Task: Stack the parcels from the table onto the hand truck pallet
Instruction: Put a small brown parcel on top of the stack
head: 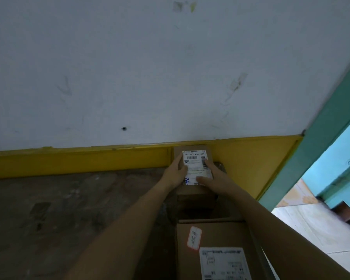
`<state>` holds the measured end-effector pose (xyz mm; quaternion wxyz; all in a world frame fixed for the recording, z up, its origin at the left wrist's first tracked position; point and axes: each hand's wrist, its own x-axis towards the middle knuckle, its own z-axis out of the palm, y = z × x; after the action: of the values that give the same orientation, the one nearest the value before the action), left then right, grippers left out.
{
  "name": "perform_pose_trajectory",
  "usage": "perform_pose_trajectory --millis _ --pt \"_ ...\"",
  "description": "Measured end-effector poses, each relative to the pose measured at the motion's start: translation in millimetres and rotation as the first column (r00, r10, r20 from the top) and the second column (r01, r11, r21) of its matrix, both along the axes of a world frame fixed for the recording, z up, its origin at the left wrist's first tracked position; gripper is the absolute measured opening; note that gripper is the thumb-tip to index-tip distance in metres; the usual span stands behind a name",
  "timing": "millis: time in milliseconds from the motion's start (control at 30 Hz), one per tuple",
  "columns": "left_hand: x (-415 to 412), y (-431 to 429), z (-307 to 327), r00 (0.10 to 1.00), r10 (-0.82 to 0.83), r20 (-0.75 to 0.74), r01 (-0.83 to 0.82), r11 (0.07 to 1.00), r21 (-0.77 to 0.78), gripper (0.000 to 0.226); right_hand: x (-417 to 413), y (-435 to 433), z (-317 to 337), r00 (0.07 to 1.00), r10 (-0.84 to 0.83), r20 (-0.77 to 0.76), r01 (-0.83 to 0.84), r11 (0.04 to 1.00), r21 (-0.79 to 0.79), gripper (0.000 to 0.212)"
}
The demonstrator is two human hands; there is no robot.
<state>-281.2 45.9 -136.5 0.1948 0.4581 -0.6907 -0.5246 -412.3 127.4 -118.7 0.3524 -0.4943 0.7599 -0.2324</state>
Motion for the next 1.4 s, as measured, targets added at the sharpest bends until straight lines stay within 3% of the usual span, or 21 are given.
perform_pose_trajectory --millis 433,633,967,1400 --pt "85 30 87 0.989 0.034 -0.144 -0.068 0.969 -0.239 0.053 76 24 97 0.99 0.032 -0.139 -0.06 0.977 -0.203 0.073" --pt "187 60 128 0.985 0.088 -0.15 -0.137 0.926 -0.353 0.053 178 53 131 0.979 0.03 -0.204 -0.093 0.946 -0.31 0.074" --pt "402 122 155 0.965 0.16 -0.206 -0.23 0.895 -0.381 0.052 387 105 144 0.978 0.066 -0.2 -0.149 0.887 -0.437 0.07" --pt "555 81 187 0.924 0.325 -0.201 -0.382 0.813 -0.44 0.048 535 37 166 0.974 0.149 -0.168 -0.207 0.89 -0.407 0.071"
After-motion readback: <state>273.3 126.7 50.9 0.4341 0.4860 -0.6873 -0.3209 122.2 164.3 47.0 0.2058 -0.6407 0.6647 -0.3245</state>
